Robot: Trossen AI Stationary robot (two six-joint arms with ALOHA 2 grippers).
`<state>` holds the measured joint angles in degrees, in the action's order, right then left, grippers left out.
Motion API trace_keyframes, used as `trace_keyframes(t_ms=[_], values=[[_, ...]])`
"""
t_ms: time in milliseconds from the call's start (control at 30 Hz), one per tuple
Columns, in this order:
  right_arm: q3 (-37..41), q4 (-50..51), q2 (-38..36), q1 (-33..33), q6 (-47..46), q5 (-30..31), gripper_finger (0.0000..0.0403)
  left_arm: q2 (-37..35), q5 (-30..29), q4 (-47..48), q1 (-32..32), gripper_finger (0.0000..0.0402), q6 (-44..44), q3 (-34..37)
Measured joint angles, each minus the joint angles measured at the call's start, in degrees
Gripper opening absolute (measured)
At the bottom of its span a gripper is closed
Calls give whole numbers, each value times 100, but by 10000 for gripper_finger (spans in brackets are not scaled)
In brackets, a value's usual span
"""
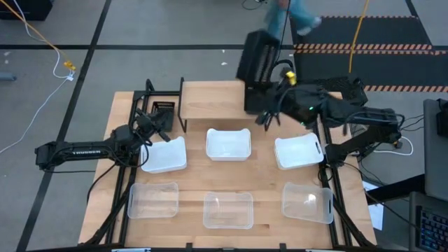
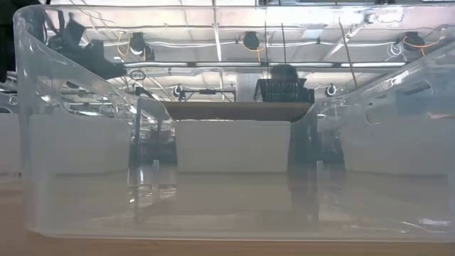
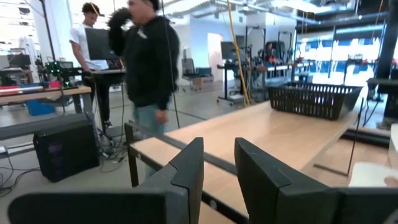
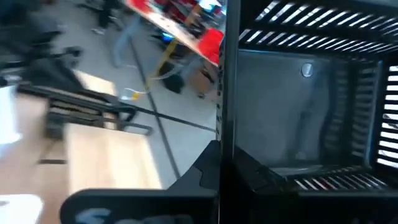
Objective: Stack baskets on shelf by color
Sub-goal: Stack the bottom black bin on top of the black bin on the shelf
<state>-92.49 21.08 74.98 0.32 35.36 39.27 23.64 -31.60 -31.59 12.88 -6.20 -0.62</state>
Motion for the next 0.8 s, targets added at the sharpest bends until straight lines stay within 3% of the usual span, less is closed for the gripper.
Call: trace_keyframes(t_ms=[233,400,600,700,800], values=[[-126,65,53,-942,203,438,0,0,-42,159,1,93,39,0],[-1068,780,411,-1645,-16,649,0,0,-43,150,0,93,118,0],[-2209,2737,1070,-2624,-1230,-1097,0,0,-56,144,2,93,68,0],[-2284,3386,1341,-2966,-1676,-2157,0,0,-56,144,2,93,61,1],[-2161,3703,1529,-3091,-1962,-2727,0,0,-56,144,2,93,27,0]])
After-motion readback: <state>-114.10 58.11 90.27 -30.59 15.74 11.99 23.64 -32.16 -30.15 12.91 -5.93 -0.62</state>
